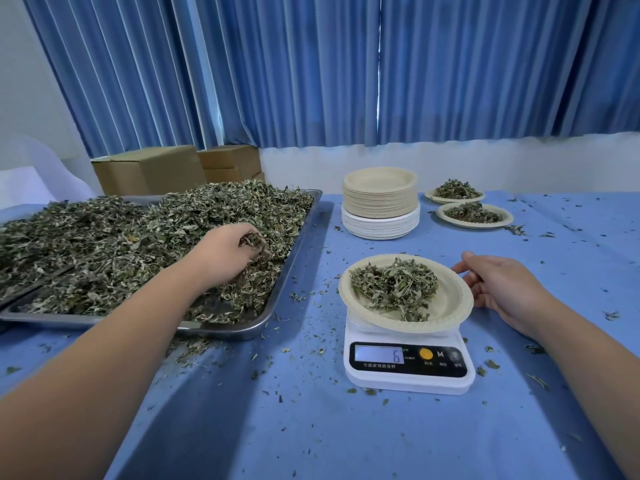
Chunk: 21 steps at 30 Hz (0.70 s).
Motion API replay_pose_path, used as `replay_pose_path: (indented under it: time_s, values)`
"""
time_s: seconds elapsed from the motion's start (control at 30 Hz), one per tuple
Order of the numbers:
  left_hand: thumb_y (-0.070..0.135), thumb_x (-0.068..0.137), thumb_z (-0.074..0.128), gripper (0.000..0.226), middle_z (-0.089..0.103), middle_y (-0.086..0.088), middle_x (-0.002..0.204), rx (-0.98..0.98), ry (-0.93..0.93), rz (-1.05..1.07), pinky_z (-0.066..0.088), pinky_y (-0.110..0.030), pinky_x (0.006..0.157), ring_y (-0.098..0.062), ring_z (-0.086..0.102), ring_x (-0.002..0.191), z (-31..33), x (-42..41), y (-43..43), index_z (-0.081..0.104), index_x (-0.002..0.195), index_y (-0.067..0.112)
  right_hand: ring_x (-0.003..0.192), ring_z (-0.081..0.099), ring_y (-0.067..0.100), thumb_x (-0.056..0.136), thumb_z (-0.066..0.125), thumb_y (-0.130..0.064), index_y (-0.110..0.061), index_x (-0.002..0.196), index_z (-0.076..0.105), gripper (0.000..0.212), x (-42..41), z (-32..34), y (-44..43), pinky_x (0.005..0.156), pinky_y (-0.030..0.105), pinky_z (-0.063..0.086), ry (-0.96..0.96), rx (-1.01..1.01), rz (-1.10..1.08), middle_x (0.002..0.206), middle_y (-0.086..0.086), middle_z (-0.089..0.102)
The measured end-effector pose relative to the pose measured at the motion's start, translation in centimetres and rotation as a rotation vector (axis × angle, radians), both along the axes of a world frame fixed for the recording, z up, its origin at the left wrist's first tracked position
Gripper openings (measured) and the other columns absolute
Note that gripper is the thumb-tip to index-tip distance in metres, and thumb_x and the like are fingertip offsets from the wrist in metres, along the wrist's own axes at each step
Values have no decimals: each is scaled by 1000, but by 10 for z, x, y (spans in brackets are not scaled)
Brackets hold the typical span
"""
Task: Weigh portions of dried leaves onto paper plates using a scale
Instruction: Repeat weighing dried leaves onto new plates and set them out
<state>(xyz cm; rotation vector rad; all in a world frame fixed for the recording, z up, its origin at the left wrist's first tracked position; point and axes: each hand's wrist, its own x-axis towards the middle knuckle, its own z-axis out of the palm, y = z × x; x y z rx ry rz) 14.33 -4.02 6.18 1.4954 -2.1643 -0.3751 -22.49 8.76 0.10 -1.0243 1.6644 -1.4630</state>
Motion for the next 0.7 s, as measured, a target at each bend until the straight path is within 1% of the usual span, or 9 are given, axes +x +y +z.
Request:
replay_pose_path:
  time_s: [0.1, 0.2, 0.3, 0.37, 0.43, 0.53, 0.57, 0.63, 0.7]
  values:
    - [19, 98, 54, 16, 59, 3, 62, 7, 113, -72, 28, -20, 36, -6, 34, 37, 13, -9, 13, 64, 92, 31, 53, 49, 19, 100, 49, -32, 1, 96, 65, 37, 0, 0, 0, 51, 30, 40, 5, 0, -2, 64, 10, 55]
    - [19, 97, 55, 16, 58, 9, 63, -17, 170, -165, 31, -16, 36, -3, 38, 39, 27, -31, 29, 64, 92, 31, 53, 49, 19, 100, 50, -32, 2, 96, 66, 38, -2, -2, -1, 51, 31, 40, -3, -2, 0, 62, 9, 55]
    - [19, 96, 56, 14, 59, 12, 71, -78, 207, -269, 34, -9, 41, 4, 47, 47, 39, -59, 44, 64, 92, 30, 53, 50, 20, 99, 51, -33, 1, 96, 66, 38, -3, -3, -2, 52, 32, 41, -3, -2, 10, 61, 8, 56]
    - [19, 96, 57, 14, 63, 11, 78, -90, 217, -337, 40, -15, 47, 1, 53, 61, 44, -80, 51, 64, 92, 31, 53, 51, 19, 99, 51, -34, 1, 96, 67, 38, -3, -3, -3, 52, 32, 42, -1, -3, 8, 60, 7, 57]
    - [19, 95, 58, 13, 66, 8, 86, -74, 200, -386, 44, -17, 54, -9, 56, 70, 44, -102, 54, 64, 96, 30, 52, 51, 19, 99, 51, -34, 0, 96, 67, 38, -4, -3, -4, 52, 32, 42, -5, -2, 8, 59, 6, 57]
    - [15, 97, 56, 15, 67, 4, 90, -14, 130, -429, 46, -22, 54, -12, 55, 66, 36, -131, 54, 65, 104, 24, 52, 52, 18, 99, 50, -33, 0, 97, 67, 37, -5, -3, -3, 52, 31, 42, -5, 1, 15, 59, 6, 58]
    - [14, 97, 55, 15, 66, 2, 93, -8, 81, -444, 45, -20, 55, -13, 56, 67, 33, -139, 55, 65, 106, 21, 51, 52, 18, 99, 50, -33, 0, 97, 66, 37, -5, -3, -3, 51, 30, 42, -7, 1, 17, 58, 6, 58]
    - [14, 97, 55, 18, 65, 1, 97, -10, -33, -475, 43, -15, 57, -15, 59, 76, 28, -150, 55, 64, 112, 17, 50, 52, 17, 99, 50, -33, 1, 97, 66, 37, -5, -3, -3, 50, 29, 41, -13, 2, 21, 57, 5, 58]
    - [17, 96, 55, 23, 65, 4, 101, 26, -98, -486, 45, -16, 65, -12, 60, 86, 25, -157, 55, 64, 116, 22, 49, 53, 17, 99, 50, -33, 1, 97, 66, 37, -5, -2, -3, 49, 29, 41, -16, 3, 25, 56, 5, 58]
